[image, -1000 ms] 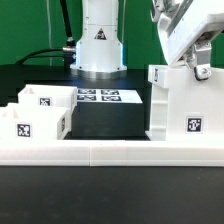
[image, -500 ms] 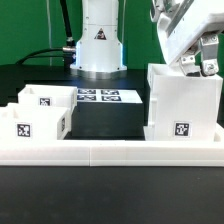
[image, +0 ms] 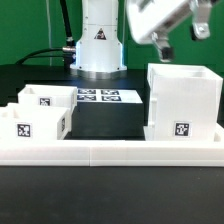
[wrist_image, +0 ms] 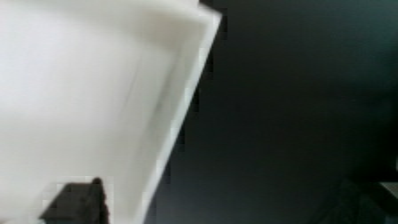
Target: Assemble drawer
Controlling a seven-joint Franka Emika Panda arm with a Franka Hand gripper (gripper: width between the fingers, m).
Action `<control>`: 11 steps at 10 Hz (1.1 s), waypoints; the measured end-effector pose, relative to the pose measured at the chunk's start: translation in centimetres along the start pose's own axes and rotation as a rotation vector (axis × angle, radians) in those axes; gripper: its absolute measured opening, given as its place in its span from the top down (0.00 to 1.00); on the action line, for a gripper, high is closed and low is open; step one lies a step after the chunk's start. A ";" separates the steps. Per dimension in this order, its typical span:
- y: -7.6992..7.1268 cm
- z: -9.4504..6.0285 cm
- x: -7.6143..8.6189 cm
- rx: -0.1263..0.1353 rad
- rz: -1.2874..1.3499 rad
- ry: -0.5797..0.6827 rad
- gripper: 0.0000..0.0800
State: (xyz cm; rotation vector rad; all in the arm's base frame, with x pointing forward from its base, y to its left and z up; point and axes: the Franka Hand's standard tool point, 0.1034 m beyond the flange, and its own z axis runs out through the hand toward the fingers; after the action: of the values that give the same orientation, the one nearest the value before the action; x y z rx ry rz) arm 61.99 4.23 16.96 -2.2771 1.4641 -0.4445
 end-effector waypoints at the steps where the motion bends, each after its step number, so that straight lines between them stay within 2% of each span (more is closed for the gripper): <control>1: 0.9 -0.8 1.6 -0.003 -0.065 0.016 0.19; 2: 1.6 -1.1 2.8 -0.007 -0.096 0.027 0.19; 5: 1.7 -0.8 2.7 -0.011 -0.112 0.024 0.19; 6: 2.2 -0.6 2.8 -0.045 -0.319 0.004 0.19; 7: 3.1 -0.6 3.9 -0.064 -0.540 0.004 0.19; 9: 5.1 -0.4 5.5 -0.095 -0.787 -0.072 0.19; 11: 7.5 -0.4 8.2 -0.109 -0.847 -0.053 0.19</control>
Offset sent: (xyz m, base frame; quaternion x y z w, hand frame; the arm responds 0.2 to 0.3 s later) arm 0.0000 0.0000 0.0000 0.0000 0.0000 -0.0650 0.9979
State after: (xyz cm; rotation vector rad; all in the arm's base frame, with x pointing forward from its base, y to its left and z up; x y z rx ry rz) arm 59.25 -6.13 14.07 -2.8912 0.4328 -0.5283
